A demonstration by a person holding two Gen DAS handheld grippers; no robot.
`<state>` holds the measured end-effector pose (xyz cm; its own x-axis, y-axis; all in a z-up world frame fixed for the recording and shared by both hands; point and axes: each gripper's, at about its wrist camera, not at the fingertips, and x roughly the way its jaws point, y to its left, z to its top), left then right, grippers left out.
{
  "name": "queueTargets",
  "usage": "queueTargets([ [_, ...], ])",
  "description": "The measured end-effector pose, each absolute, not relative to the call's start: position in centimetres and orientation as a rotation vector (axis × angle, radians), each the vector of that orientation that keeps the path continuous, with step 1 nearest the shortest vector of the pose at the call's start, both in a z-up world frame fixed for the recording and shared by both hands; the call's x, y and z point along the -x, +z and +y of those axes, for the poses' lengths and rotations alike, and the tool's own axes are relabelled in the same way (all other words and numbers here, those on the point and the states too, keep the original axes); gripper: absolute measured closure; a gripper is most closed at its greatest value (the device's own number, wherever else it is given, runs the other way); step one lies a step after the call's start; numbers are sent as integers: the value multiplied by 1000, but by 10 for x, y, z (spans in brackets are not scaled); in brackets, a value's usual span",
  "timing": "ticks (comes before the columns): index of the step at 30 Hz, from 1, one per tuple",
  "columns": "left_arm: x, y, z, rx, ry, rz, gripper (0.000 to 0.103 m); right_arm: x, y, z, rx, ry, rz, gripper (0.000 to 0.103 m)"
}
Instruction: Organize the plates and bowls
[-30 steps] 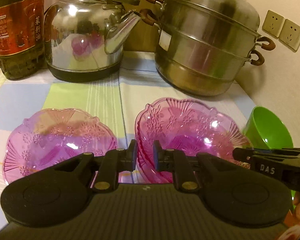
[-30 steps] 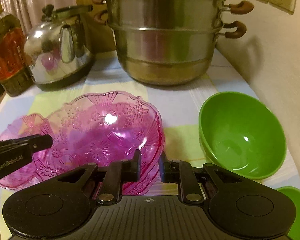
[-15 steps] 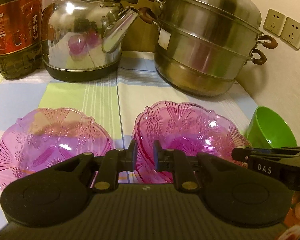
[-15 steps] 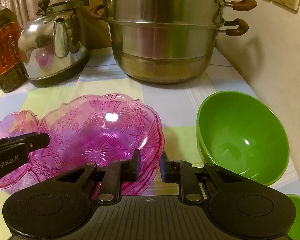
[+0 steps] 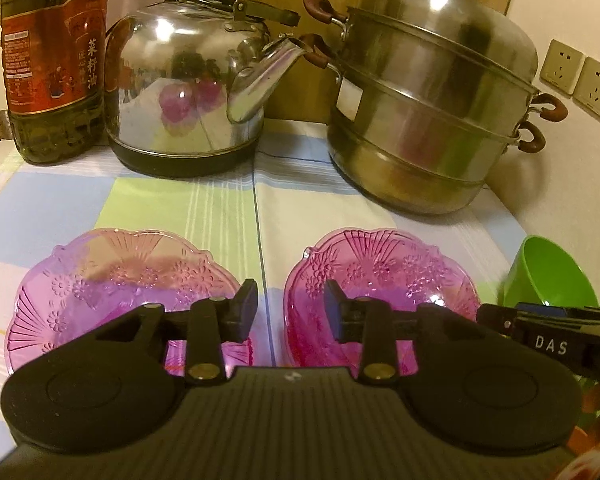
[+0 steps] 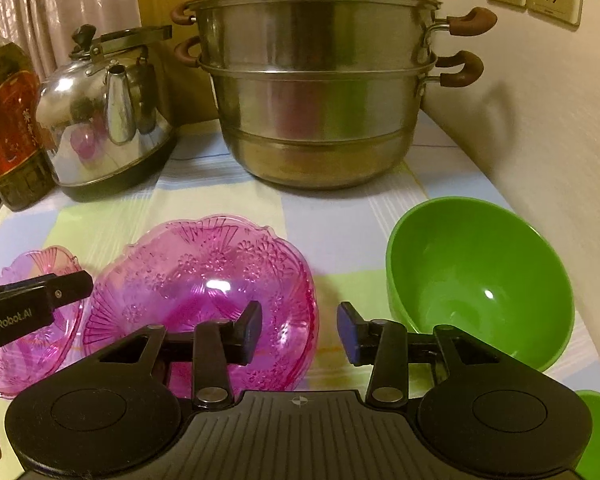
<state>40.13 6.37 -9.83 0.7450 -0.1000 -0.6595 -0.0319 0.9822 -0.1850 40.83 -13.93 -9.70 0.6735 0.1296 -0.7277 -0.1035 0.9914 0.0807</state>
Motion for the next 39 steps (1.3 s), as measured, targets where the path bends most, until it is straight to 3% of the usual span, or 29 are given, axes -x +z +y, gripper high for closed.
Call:
queueTargets([
  [17, -382, -79, 84, 139, -3, 742, 71, -391, -67, -126, -76, 118, 756, 61],
  [32, -350, -57, 159, 153, 113, 720, 71, -359, -43, -70, -120, 234, 722, 61],
  [39, -335, -60, 207, 204, 165, 725, 71, -351, -54, -37, -219, 343, 803, 61],
])
